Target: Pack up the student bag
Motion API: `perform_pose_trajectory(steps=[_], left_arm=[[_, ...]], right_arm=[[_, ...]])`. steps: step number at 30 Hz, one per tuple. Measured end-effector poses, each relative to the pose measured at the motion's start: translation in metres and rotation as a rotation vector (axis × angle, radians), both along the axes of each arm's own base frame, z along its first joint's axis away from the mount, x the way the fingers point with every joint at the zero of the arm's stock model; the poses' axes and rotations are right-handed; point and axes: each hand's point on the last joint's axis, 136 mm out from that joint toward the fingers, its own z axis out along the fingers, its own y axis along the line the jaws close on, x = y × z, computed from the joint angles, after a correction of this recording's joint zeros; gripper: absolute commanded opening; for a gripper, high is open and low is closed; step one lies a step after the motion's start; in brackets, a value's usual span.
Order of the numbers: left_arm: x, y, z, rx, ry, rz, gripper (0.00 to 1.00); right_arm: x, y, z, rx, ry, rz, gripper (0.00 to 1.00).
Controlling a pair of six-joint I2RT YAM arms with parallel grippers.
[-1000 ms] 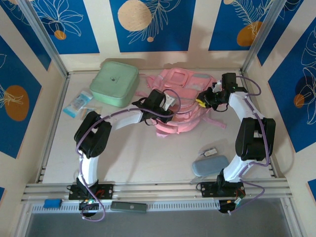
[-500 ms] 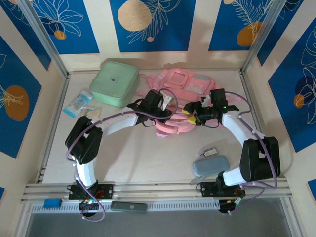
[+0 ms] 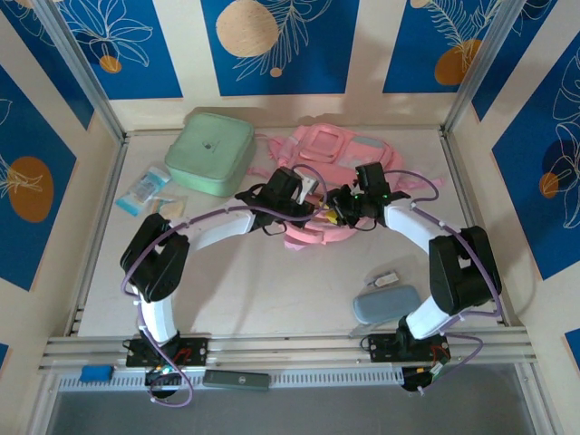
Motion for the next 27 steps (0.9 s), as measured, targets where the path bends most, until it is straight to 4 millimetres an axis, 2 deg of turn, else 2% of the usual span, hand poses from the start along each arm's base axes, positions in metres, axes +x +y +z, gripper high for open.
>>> perform_pose_trajectory(steps=[5, 10, 13, 21, 24, 27], left_arm=[[0.002, 0.004, -0.004, 0.014, -0.006, 0.014, 0.0], [0.001, 0.007, -0.011, 0.021, -0.009, 0.021, 0.0], [0.0, 0.007, -0.014, 0.024, -0.006, 0.02, 0.0], [-0.011, 0.015, -0.006, 0.023, -0.008, 0.026, 0.0], [-0.019, 0.02, 0.0, 0.023, -0.011, 0.026, 0.0], [-0.027, 0.03, 0.002, 0.038, -0.013, 0.039, 0.0]], right_arm=[[0.007, 0.002, 0.002, -0.041, 0.001, -0.009, 0.27], [0.009, 0.003, -0.003, -0.055, 0.006, 0.007, 0.08], [0.008, 0.005, -0.005, -0.056, 0.008, 0.024, 0.0], [-0.002, 0.006, 0.005, -0.029, -0.042, 0.151, 0.0], [-0.01, -0.006, 0.013, 0.01, -0.046, 0.202, 0.0], [-0.015, -0.028, 0.024, 0.047, -0.044, 0.208, 0.0]])
